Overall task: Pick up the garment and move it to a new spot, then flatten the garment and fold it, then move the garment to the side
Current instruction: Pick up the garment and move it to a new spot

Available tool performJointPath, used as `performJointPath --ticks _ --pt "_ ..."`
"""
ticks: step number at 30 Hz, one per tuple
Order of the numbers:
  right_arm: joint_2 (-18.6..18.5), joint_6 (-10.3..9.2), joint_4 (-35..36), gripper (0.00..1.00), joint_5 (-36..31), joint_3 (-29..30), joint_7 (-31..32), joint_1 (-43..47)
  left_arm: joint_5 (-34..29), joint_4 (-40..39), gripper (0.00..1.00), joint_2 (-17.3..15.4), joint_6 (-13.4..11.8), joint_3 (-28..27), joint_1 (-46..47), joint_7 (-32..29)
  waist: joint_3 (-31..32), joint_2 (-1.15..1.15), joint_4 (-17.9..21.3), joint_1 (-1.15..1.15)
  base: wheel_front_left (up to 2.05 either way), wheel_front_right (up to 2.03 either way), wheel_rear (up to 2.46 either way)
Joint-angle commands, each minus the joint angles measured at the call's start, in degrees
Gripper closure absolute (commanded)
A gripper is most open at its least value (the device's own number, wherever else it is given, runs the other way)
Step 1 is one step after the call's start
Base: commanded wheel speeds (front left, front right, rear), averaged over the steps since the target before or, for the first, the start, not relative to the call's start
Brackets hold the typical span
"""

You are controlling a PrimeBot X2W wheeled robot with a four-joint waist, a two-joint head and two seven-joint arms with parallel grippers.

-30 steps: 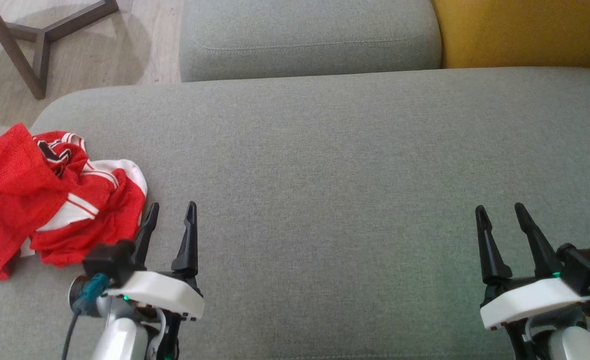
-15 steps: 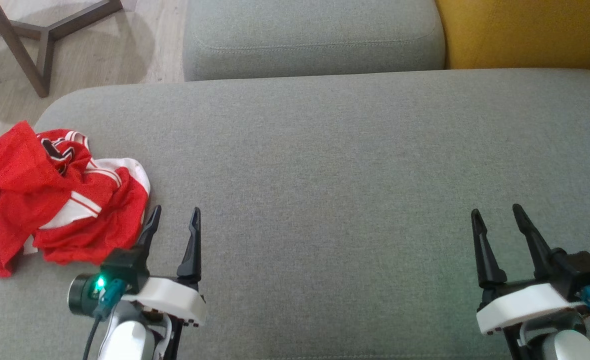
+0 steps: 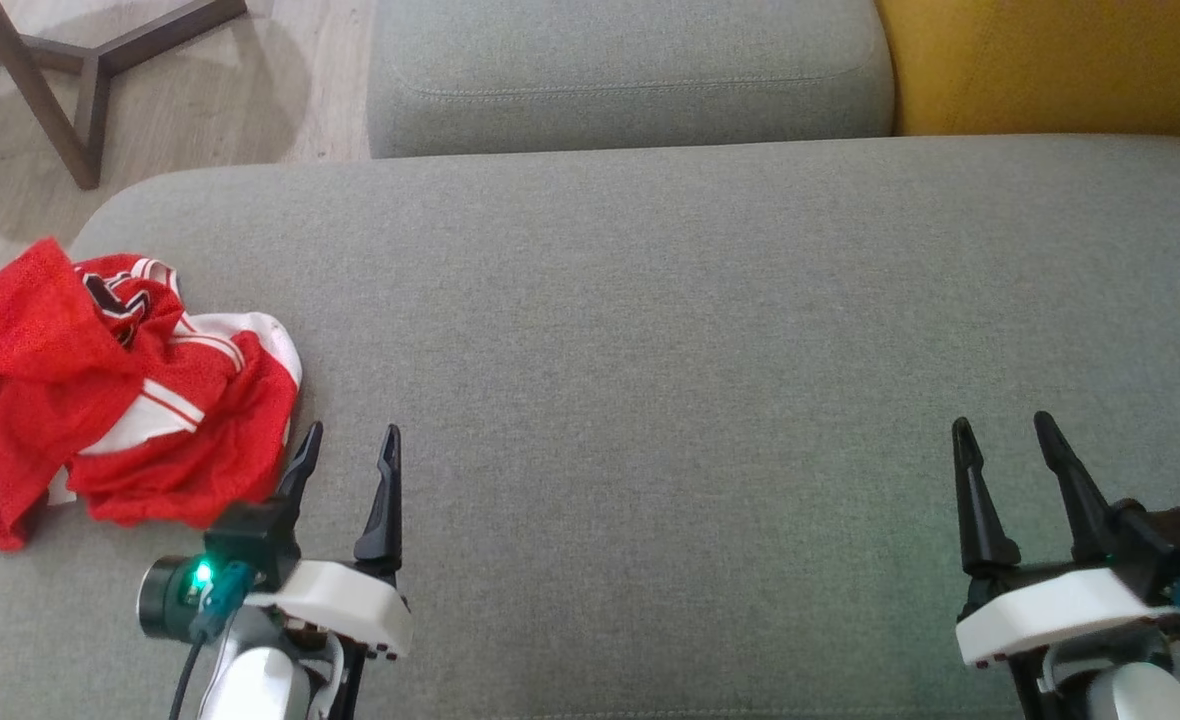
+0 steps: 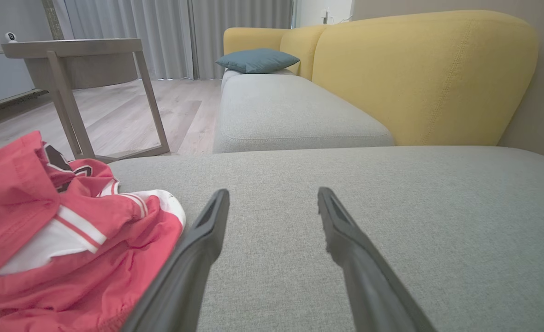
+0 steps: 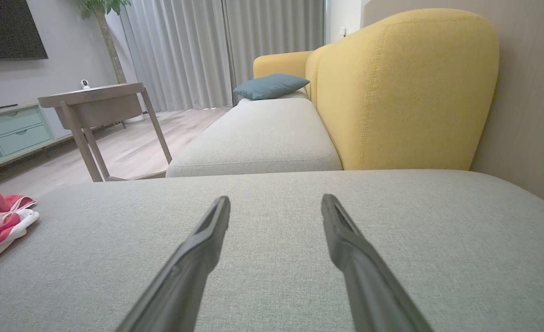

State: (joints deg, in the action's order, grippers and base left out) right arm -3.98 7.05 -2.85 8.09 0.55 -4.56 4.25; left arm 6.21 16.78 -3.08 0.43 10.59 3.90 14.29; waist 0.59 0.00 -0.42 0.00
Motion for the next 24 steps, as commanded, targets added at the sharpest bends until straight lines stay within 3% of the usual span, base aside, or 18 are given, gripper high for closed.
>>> performJointPath --ticks 1,12,24 --pt "-0.14 0.44 1.63 0.00 0.13 -1.08 -0.46 -0.96 0.15 -1.73 0.00 -0.51 -0.33 -1.70 2.82 0.71 -0.03 0.00 -0.03 0.00 0.00 0.00 0.00" --pt "-0.03 0.44 2.30 0.00 0.02 -0.72 0.05 -1.02 0.03 -2.14 0.00 -0.44 -0.72 -1.71 3.62 0.71 -0.56 0.00 -2.28 0.00 0.00 0.00 0.00" --pt "-0.53 0.44 6.07 0.00 -0.64 -2.73 1.87 -1.05 0.20 -3.17 0.00 -0.87 -1.39 -3.00 4.11 0.71 -0.87 0.00 -12.16 0.00 0.00 0.00 0.00"
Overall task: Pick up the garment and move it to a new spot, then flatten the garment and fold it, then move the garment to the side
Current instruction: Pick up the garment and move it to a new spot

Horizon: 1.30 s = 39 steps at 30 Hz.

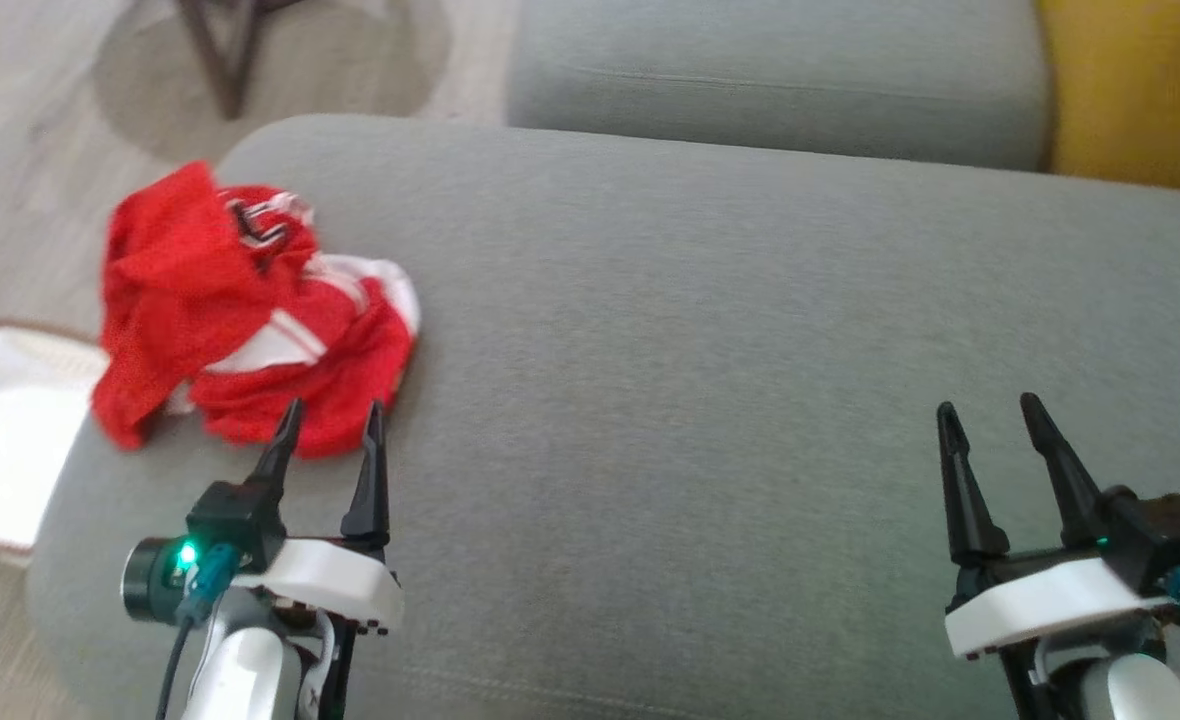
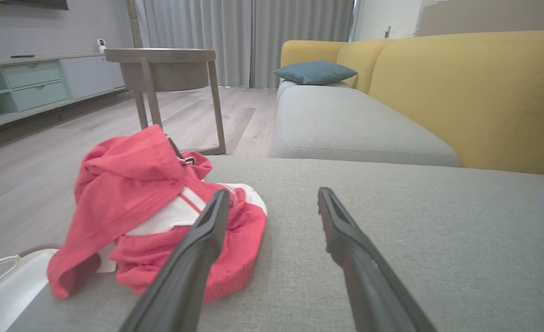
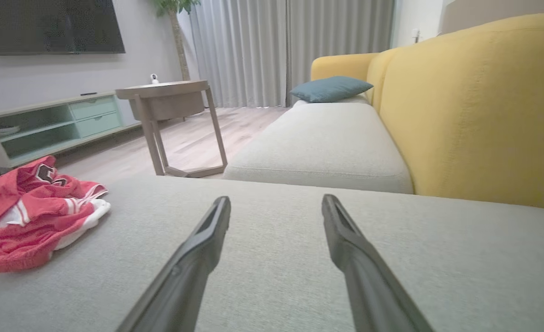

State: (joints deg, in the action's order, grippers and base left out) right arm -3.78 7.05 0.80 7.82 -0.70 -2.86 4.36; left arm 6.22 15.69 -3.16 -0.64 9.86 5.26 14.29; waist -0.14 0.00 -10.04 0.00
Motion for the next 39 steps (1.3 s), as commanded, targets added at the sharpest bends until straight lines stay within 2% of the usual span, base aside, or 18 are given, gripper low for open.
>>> performJointPath --ticks 1,12,26,33,39 --pt "-0.76 0.44 2.71 0.00 -0.36 -1.65 0.31 -1.19 0.22 -2.16 0.00 -0.84 -0.32 -2.39 2.72 0.71 -0.18 0.00 -3.40 0.00 0.00 0.00 0.00" --pt "-0.95 0.44 4.83 0.00 -0.62 -2.61 1.36 -1.38 0.49 -3.23 0.00 -1.26 -0.30 -3.68 1.98 0.71 -0.59 0.00 -10.00 0.00 0.00 0.00 0.00" --pt "-1.18 0.44 5.39 0.00 -0.37 -2.86 1.67 -1.85 0.28 -4.35 0.00 -1.09 -0.63 -4.49 2.32 0.71 -2.27 0.00 -10.61 0.00 0.00 0.00 0.00" --pt "-3.00 0.44 7.69 0.00 -0.61 -2.69 3.29 -3.72 -0.07 -3.41 0.00 -1.16 -0.91 -4.62 7.01 0.71 -8.23 0.00 -9.35 0.00 0.00 0.00 0.00" --pt "-6.38 0.44 11.43 0.00 -0.65 -2.16 5.81 -6.80 2.58 2.57 0.00 -1.56 1.18 -5.24 17.60 -2.25 -16.71 0.00 -8.24 0.00 0.00 0.00 0.00"
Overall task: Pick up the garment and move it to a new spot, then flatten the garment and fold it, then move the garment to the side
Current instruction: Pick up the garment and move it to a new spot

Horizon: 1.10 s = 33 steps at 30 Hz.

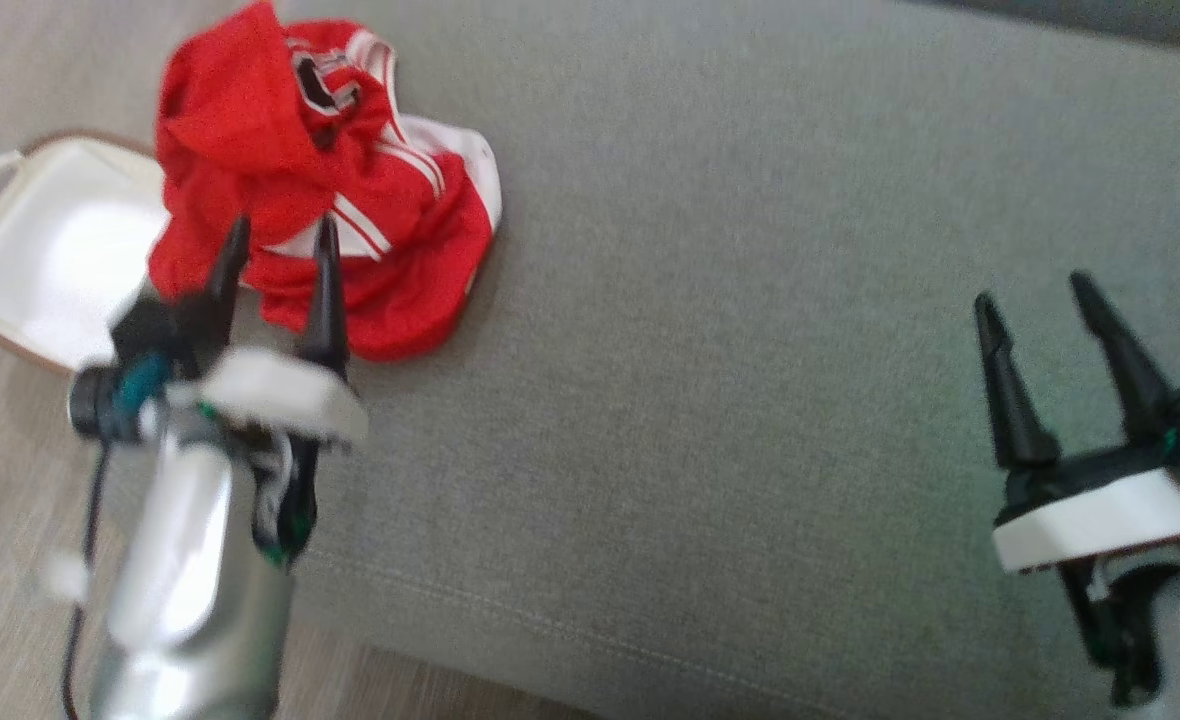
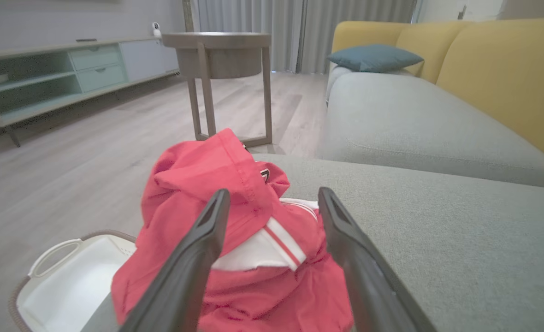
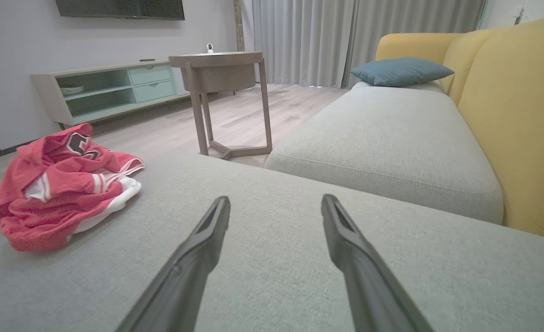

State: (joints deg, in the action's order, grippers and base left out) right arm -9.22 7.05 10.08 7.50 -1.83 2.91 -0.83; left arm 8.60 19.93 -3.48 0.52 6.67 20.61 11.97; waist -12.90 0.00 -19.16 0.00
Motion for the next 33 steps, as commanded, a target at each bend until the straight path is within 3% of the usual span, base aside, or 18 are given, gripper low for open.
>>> performJointPath --ticks 1,11,17,18,19,26,33 --pt "-1.56 0.44 2.78 0.00 -0.31 -0.94 0.52 -2.16 0.80 -0.02 0.00 -1.62 0.56 -2.35 4.41 -0.97 -5.44 0.00 1.10 0.00 0.00 0.00 0.00" --pt "-5.45 0.44 5.16 0.00 -0.05 -0.90 2.15 -5.75 4.99 23.50 0.00 -6.71 4.87 -3.66 24.32 -12.24 -12.67 0.00 3.05 0.00 0.00 0.00 0.00" --pt "-5.98 0.44 5.18 0.00 0.27 -1.17 2.42 -6.63 6.76 34.20 0.00 -9.14 5.26 -4.37 31.92 -18.58 -13.49 0.00 3.92 0.00 0.00 0.00 0.00" --pt "-5.99 0.44 5.18 0.00 0.31 -1.12 2.48 -6.64 6.72 35.17 0.31 -9.59 5.08 -4.38 32.82 -18.86 -13.52 0.00 4.00 0.00 0.00 0.00 0.00" --pt "-5.99 0.44 5.17 0.00 0.34 -1.05 2.53 -6.64 6.66 35.69 1.00 -10.03 4.65 -4.51 33.63 -18.30 -13.53 0.00 4.05 0.00 0.00 0.00 0.00" --pt "-4.82 0.44 4.42 0.00 0.34 0.44 2.13 -5.37 3.86 34.20 1.00 -12.66 1.82 -3.23 35.84 -6.86 -10.49 0.00 3.23 0.00 0.00 0.00 0.00" --pt "-2.64 0.44 2.83 0.00 0.21 0.35 0.86 -4.05 2.06 27.97 1.00 -13.73 0.19 -2.09 34.41 0.05 -4.67 0.00 3.31 0.00 0.00 0.00 0.00"
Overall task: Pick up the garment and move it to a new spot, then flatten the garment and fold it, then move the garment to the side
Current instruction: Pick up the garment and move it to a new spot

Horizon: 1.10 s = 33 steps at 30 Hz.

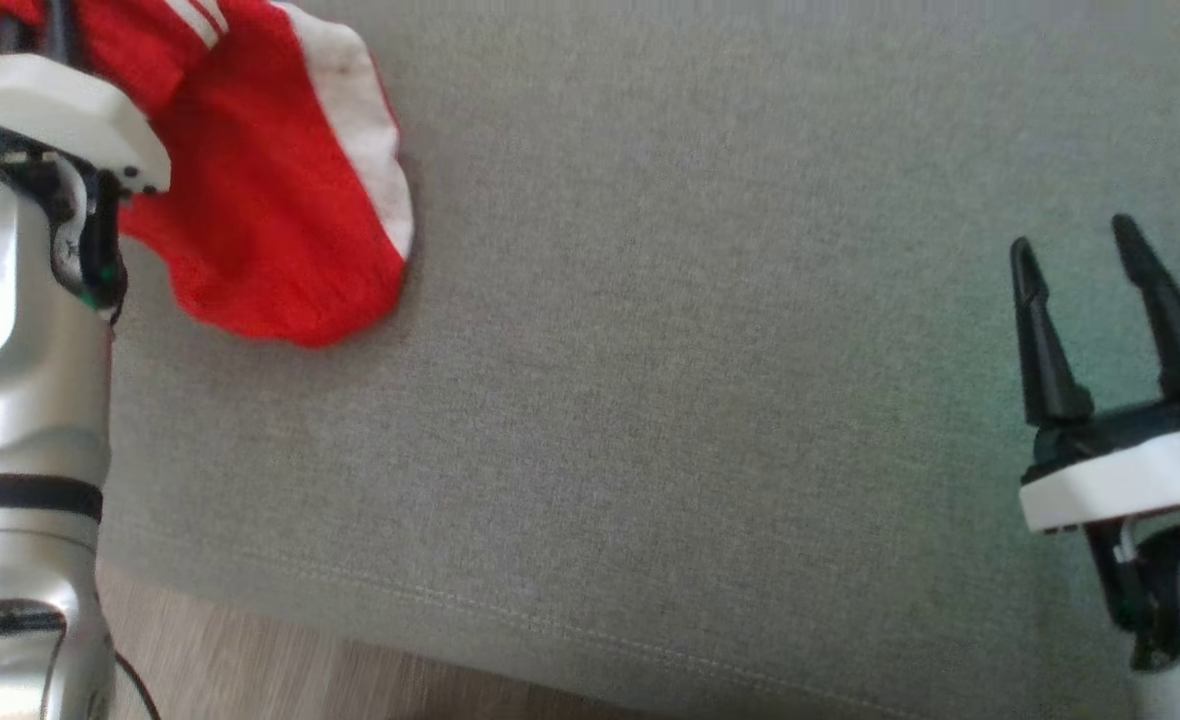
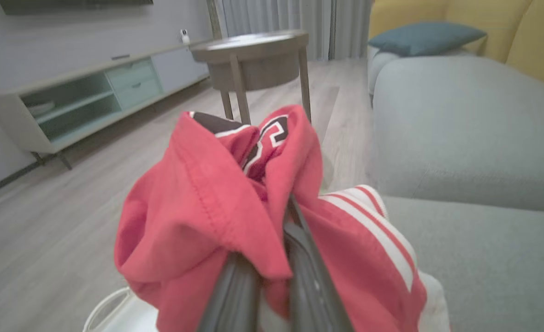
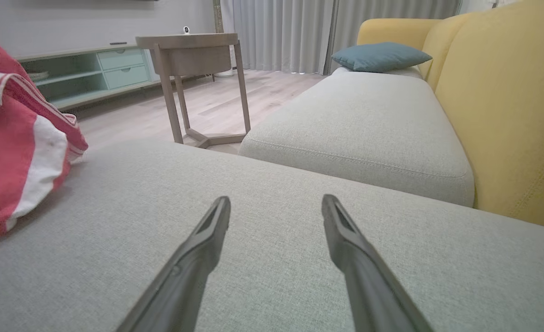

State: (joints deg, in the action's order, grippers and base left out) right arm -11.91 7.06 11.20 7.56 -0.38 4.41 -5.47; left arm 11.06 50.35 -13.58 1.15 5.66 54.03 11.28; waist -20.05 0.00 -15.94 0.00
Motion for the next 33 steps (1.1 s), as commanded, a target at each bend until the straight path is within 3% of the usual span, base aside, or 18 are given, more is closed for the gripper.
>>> performJointPath --ticks 1,9,14,18,25,33 --pt "0.54 0.43 1.51 0.00 0.08 -1.02 -0.88 0.87 -0.67 -4.17 1.00 -3.61 -0.66 -0.81 0.39 1.21 3.46 0.00 0.19 0.00 0.00 0.00 0.00" --pt "4.78 0.43 -0.28 0.00 -0.25 -0.76 -2.07 4.14 -1.25 -24.76 1.00 -1.29 -1.88 1.90 -10.89 1.07 11.81 0.00 3.55 0.00 0.00 0.00 0.00" --pt "6.34 0.43 -0.61 0.00 -0.34 -0.46 -2.26 6.27 -0.98 -39.93 1.00 2.08 -2.17 6.04 -21.17 -2.84 14.51 0.00 7.85 0.00 0.00 0.00 0.00" --pt "7.04 0.43 -0.54 0.00 -0.34 -0.54 -2.31 6.83 -0.59 -47.73 1.00 5.39 -1.79 10.68 -26.69 -5.20 14.57 0.00 12.41 0.00 0.00 0.00 0.00" --pt "7.63 0.43 -0.58 0.00 -0.03 -1.25 -2.66 5.33 0.68 -47.97 1.00 9.61 0.18 20.22 -27.30 -6.22 11.58 0.00 22.16 0.00 0.00 0.00 0.00" --pt "8.18 0.43 -1.55 0.00 1.02 -1.01 -4.10 3.65 3.06 -37.88 1.00 10.65 1.29 30.41 -21.59 -7.73 6.27 0.00 30.73 0.00 0.00 0.00 0.00"
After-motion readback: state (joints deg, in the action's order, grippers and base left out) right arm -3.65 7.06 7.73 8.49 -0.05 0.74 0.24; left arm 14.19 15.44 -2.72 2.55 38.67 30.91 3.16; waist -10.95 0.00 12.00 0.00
